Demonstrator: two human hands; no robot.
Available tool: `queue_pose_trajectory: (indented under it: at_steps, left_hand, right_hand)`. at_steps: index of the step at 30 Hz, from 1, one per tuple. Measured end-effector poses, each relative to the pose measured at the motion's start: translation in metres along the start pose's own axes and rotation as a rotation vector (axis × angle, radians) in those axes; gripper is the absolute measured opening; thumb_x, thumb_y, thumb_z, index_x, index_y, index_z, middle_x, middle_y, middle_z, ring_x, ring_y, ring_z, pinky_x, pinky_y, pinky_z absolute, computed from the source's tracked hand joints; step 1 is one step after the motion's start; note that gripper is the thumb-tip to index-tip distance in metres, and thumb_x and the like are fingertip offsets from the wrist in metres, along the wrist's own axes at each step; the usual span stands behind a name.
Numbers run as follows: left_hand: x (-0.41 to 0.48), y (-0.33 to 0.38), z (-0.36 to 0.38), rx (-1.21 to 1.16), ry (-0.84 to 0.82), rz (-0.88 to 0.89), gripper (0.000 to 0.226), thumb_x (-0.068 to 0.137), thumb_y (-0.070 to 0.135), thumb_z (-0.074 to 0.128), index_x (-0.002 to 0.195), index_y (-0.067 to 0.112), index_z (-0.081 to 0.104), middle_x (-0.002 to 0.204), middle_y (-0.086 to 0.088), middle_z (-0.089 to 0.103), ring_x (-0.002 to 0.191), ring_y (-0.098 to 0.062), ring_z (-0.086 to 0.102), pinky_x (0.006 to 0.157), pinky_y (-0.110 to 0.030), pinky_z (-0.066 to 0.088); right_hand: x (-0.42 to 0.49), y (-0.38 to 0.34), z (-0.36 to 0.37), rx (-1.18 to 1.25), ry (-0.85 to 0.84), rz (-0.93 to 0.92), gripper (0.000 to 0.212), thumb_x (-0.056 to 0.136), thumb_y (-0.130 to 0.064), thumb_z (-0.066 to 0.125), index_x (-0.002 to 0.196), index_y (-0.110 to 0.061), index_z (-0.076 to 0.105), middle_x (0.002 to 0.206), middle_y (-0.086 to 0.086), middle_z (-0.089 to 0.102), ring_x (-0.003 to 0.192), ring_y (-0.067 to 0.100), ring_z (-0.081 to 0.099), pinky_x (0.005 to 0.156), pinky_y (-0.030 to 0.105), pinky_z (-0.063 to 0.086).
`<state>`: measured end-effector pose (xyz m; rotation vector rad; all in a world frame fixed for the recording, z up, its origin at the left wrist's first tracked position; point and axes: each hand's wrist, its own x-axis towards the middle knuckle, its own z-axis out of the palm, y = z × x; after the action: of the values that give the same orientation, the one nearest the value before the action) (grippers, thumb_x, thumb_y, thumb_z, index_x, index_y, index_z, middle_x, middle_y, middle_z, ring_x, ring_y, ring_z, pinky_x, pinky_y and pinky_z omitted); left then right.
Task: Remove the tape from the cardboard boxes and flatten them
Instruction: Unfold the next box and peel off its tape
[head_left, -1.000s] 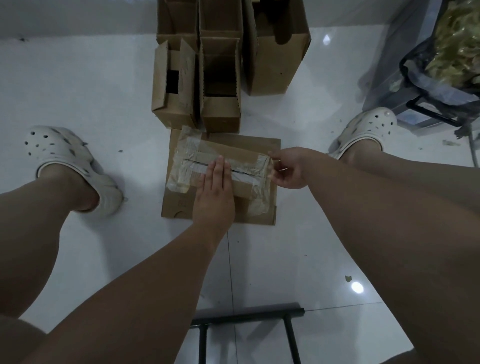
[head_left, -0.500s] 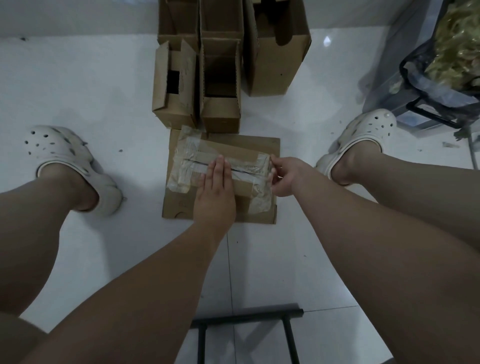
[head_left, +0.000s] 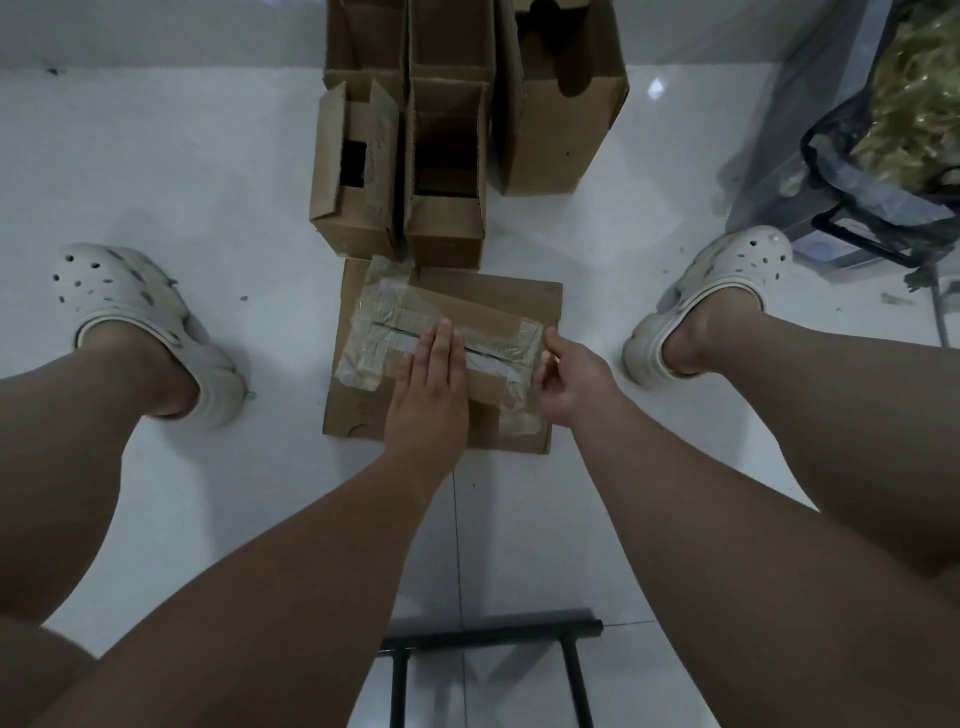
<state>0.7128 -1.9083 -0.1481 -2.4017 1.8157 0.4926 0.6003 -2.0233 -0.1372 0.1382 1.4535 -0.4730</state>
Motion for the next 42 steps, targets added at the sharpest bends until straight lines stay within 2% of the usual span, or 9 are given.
queue_pose_trajectory:
  at_steps: [5, 8, 13, 19, 24, 30, 35, 38, 42]
  left_hand:
    - [-0.002, 0.001, 0.0, -0.014, 0.007, 0.004, 0.071, 0.093, 0.014, 0.032, 0.148, 0.005, -0.013, 0.158, -0.011, -0.013, 0.145, -0.026, -0.013, 0.111, -0.037, -0.014]
    - [-0.002, 0.002, -0.001, -0.013, 0.004, 0.007, 0.071, 0.093, 0.013, 0.03, 0.148, 0.005, -0.013, 0.158, -0.011, -0.013, 0.145, -0.025, -0.013, 0.111, -0.037, -0.015]
    - [-0.002, 0.0, -0.002, -0.009, -0.001, 0.008, 0.071, 0.093, 0.013, 0.03, 0.148, 0.005, -0.014, 0.158, -0.01, -0.014, 0.145, -0.025, -0.014, 0.111, -0.037, -0.014]
    - [-0.001, 0.001, -0.002, -0.009, -0.005, 0.003, 0.069, 0.094, 0.014, 0.03, 0.148, 0.005, -0.012, 0.158, -0.011, -0.013, 0.145, -0.026, -0.013, 0.113, -0.039, -0.011]
    - [-0.001, 0.0, -0.001, 0.0, 0.002, -0.012, 0.069, 0.093, 0.014, 0.03, 0.149, 0.005, -0.011, 0.158, -0.011, -0.011, 0.145, -0.026, -0.011, 0.111, -0.037, -0.012]
    - [-0.001, 0.001, -0.002, -0.003, -0.001, 0.0, 0.068, 0.094, 0.015, 0.027, 0.148, 0.005, -0.012, 0.158, -0.011, -0.011, 0.145, -0.026, -0.011, 0.111, -0.038, -0.013]
    - [0.001, 0.003, -0.003, -0.042, -0.004, -0.01, 0.067, 0.093, 0.014, 0.027, 0.149, 0.006, -0.01, 0.159, -0.01, -0.01, 0.146, -0.025, -0.01, 0.112, -0.037, -0.011]
    - [0.001, 0.002, -0.003, -0.041, -0.003, -0.005, 0.068, 0.092, 0.013, 0.026, 0.149, 0.006, -0.011, 0.158, -0.009, -0.011, 0.146, -0.024, -0.011, 0.111, -0.036, -0.013]
    - [0.0, 0.002, -0.001, -0.03, -0.008, -0.003, 0.068, 0.093, 0.014, 0.027, 0.148, 0.006, -0.012, 0.158, -0.01, -0.013, 0.145, -0.025, -0.012, 0.111, -0.037, -0.013]
  right_hand:
    - [0.001, -0.017, -0.001, -0.232, 0.12, 0.089, 0.036, 0.085, -0.039, 0.073, 0.072, -0.009, 0.058, 0.042, 0.0, 0.049, 0.034, 0.007, 0.042, 0.04, 0.012, 0.042]
    - [0.0, -0.026, 0.001, -0.369, 0.132, 0.125, 0.041, 0.087, -0.049, 0.067, 0.08, -0.01, 0.058, 0.057, 0.0, 0.05, 0.045, 0.008, 0.045, 0.039, 0.014, 0.042]
    - [0.001, -0.038, 0.007, -0.695, 0.124, 0.125, 0.039, 0.097, -0.044, 0.053, 0.069, -0.017, 0.055, 0.05, -0.005, 0.048, 0.036, 0.005, 0.047, 0.036, 0.011, 0.032]
    - [0.006, -0.034, 0.0, -0.503, 0.021, 0.234, 0.033, 0.097, -0.037, 0.055, 0.071, -0.017, 0.057, 0.048, -0.005, 0.052, 0.036, 0.004, 0.043, 0.04, 0.017, 0.028]
    - [0.01, -0.031, -0.002, -0.383, -0.063, 0.219, 0.021, 0.097, -0.028, 0.058, 0.079, -0.017, 0.061, 0.065, -0.006, 0.053, 0.04, 0.004, 0.04, 0.051, 0.017, 0.023]
    - [0.012, -0.026, 0.002, -0.439, -0.07, 0.055, 0.025, 0.101, -0.013, 0.045, 0.084, -0.013, 0.063, 0.07, -0.001, 0.06, 0.048, 0.009, 0.045, 0.051, 0.02, 0.03]
    - [0.015, -0.016, 0.003, -0.27, -0.087, -0.15, 0.021, 0.103, -0.014, 0.045, 0.097, 0.002, 0.059, 0.091, 0.013, 0.066, 0.082, 0.029, 0.069, 0.078, 0.038, 0.058]
    - [0.017, -0.012, 0.003, -0.208, -0.152, -0.149, 0.012, 0.102, -0.015, 0.046, 0.1, -0.005, 0.052, 0.107, 0.013, 0.053, 0.124, 0.043, 0.052, 0.102, 0.057, 0.045]
    - [0.012, -0.006, -0.002, -0.058, -0.148, -0.162, 0.015, 0.102, -0.018, 0.046, 0.099, -0.007, 0.055, 0.102, 0.018, 0.065, 0.101, 0.034, 0.067, 0.09, 0.054, 0.054]
